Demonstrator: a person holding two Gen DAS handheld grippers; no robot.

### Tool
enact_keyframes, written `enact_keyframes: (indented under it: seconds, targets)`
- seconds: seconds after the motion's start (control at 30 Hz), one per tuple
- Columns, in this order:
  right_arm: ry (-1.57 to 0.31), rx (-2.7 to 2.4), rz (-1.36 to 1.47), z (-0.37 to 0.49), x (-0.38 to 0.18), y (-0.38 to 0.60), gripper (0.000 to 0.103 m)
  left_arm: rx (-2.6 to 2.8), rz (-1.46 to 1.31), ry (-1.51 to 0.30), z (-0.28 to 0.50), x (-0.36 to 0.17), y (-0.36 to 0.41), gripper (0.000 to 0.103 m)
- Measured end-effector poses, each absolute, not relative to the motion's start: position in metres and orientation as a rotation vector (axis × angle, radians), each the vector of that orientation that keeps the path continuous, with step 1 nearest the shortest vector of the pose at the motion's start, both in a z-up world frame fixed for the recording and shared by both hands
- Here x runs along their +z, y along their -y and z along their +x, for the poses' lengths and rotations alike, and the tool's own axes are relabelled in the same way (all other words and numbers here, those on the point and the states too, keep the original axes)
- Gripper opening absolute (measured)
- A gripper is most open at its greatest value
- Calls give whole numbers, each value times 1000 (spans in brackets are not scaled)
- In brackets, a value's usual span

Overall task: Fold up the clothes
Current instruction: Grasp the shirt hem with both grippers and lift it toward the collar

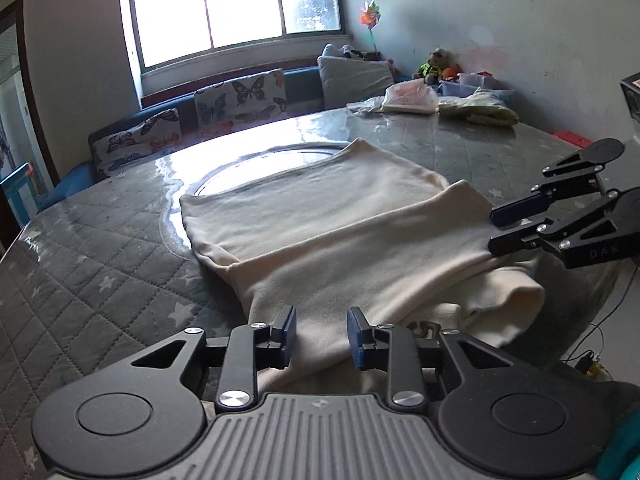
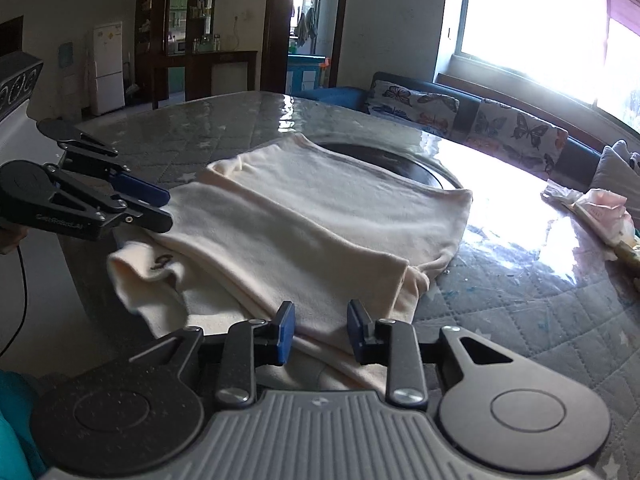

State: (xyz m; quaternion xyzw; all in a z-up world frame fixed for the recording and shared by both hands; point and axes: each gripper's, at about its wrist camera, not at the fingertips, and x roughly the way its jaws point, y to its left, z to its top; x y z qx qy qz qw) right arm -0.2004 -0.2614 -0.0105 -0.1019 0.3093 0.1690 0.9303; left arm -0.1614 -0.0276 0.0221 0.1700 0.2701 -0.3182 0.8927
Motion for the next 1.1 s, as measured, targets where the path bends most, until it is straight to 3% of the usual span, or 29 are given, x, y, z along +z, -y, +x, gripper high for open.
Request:
enact_keyframes:
  seconds: [0.03,0.13,0.73,0.8,0.83,0.93,1.1]
  targets:
    - [-627,349,-215,-203,-7,262,35,-673,359,-554,-165,24,25,33]
    - [-620,363,-249,-212,1,262,36,-712,399,-531,-177,29,18,40]
    - [-680,447,-393,-239,-11,251,46,-810,613,-424,-209,3,46,43]
    - [-675,453,-416,-240,-13,249,49,-805,595,-425,-207,3,46,35]
    - [-671,456,-426,-241,-14,247,51,-805,585,-427,-206,3,46,24]
    - [-655,468,-449,-243,-15,245,54,-793,532,-426,-201,8,45,12]
    - [-629,485,-481,-242,-16,241,57,-765,447,-430,-186,22,43,9]
